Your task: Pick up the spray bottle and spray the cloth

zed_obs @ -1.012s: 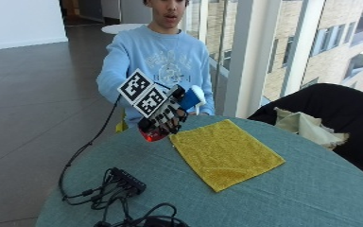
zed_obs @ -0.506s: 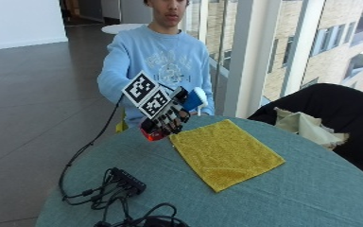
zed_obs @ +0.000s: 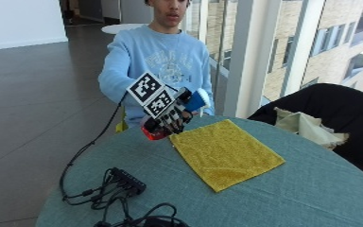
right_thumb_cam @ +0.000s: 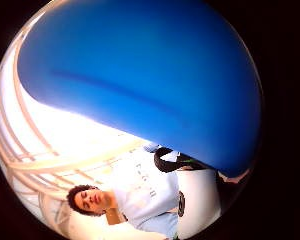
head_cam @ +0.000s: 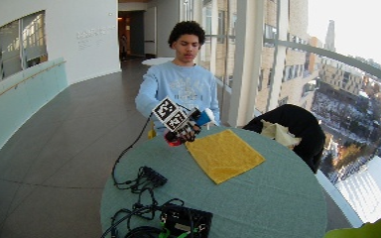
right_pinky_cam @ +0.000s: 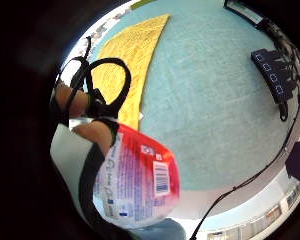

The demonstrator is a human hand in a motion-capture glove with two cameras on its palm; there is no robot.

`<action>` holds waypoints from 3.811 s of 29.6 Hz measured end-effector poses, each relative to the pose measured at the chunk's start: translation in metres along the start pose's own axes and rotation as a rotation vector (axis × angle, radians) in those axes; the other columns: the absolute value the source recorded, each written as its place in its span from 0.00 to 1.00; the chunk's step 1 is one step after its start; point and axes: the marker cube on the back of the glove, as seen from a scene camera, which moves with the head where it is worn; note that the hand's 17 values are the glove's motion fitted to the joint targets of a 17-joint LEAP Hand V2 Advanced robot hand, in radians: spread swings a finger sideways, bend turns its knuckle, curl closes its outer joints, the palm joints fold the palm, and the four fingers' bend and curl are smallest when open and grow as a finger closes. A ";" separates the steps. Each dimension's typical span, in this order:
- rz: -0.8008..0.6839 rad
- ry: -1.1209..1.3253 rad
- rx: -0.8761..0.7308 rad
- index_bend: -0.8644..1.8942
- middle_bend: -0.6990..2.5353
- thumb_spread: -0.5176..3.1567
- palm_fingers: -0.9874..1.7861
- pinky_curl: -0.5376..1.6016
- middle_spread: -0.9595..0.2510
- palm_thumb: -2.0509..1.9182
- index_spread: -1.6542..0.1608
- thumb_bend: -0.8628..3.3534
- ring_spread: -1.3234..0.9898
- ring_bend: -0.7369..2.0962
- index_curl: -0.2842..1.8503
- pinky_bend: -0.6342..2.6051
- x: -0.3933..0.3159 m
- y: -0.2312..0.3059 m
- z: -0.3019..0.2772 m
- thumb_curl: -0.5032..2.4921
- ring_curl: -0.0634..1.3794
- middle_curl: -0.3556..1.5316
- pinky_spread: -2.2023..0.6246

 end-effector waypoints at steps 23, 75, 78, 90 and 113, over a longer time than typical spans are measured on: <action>-0.012 -0.001 -0.008 0.36 0.33 0.38 0.77 0.42 0.74 0.73 0.80 0.20 0.56 0.45 0.29 0.29 -0.008 0.000 0.002 0.36 0.32 0.43 0.80; -0.590 -0.589 0.309 0.36 0.33 0.40 0.75 0.42 0.72 0.73 0.80 0.20 0.55 0.42 0.29 0.26 -0.264 -0.150 0.168 0.35 0.31 0.44 0.82; -0.583 -0.577 0.309 0.36 0.33 0.40 0.75 0.42 0.72 0.73 0.80 0.20 0.55 0.42 0.29 0.26 -0.261 -0.152 0.171 0.35 0.31 0.44 0.82; -0.602 -0.518 0.290 0.37 0.30 0.42 0.71 0.42 0.73 0.71 0.79 0.20 0.54 0.40 0.30 0.26 -0.252 -0.144 0.165 0.34 0.31 0.43 0.81; -0.523 -0.056 0.415 0.37 0.29 0.44 0.67 0.42 0.72 0.71 0.76 0.20 0.54 0.36 0.28 0.26 -0.070 0.031 0.033 0.31 0.29 0.42 0.82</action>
